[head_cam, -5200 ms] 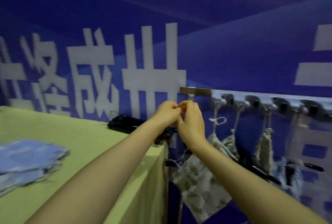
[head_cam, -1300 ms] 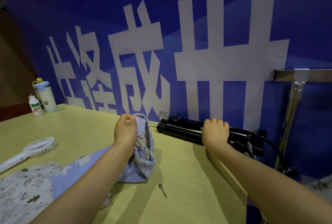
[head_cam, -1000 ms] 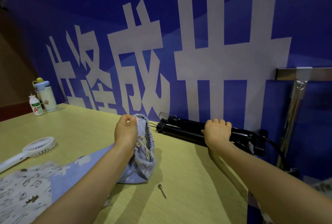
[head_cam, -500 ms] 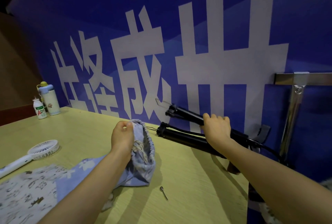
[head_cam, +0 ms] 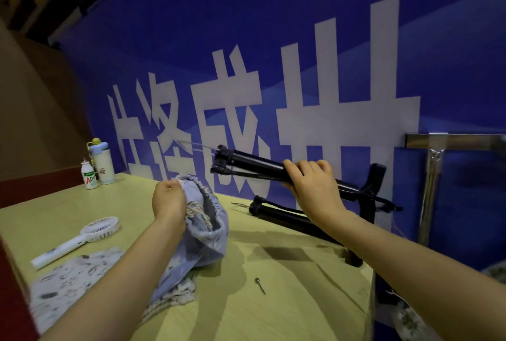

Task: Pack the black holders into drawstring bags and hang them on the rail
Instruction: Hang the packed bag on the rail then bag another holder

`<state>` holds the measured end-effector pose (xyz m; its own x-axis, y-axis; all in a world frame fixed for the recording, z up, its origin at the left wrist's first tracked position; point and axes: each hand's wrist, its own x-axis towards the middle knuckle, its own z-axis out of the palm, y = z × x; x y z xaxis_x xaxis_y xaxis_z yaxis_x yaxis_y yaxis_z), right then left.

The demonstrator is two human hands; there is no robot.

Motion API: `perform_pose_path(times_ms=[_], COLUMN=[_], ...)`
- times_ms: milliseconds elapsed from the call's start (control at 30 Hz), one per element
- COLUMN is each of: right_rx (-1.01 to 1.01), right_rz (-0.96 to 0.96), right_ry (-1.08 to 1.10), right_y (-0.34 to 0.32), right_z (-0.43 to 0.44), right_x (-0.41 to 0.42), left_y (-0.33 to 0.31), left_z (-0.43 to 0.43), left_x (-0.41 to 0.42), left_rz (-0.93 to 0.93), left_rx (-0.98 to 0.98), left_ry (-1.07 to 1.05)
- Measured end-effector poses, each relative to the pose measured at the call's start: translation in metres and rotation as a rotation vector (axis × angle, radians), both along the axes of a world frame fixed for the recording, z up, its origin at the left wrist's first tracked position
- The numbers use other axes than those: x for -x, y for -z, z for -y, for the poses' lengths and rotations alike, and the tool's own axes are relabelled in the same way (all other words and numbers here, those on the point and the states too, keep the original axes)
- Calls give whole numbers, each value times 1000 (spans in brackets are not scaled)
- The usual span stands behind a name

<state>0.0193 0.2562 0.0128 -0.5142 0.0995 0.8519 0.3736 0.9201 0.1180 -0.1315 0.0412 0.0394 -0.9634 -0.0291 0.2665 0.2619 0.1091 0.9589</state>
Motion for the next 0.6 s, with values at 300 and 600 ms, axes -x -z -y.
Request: perform_pose_path(times_ms=[300, 600], right_rx=[-293, -392], right_rz=[157, 253], right_ry=[-186, -178], right_y=[-5, -25], right_z=[54, 88], right_x=[-15, -9], left_y=[-37, -31], left_z=[45, 38], left_x=[-19, -59], left_rz=[-133, -442], left_rx=[215, 600], left_ry=[-100, 253])
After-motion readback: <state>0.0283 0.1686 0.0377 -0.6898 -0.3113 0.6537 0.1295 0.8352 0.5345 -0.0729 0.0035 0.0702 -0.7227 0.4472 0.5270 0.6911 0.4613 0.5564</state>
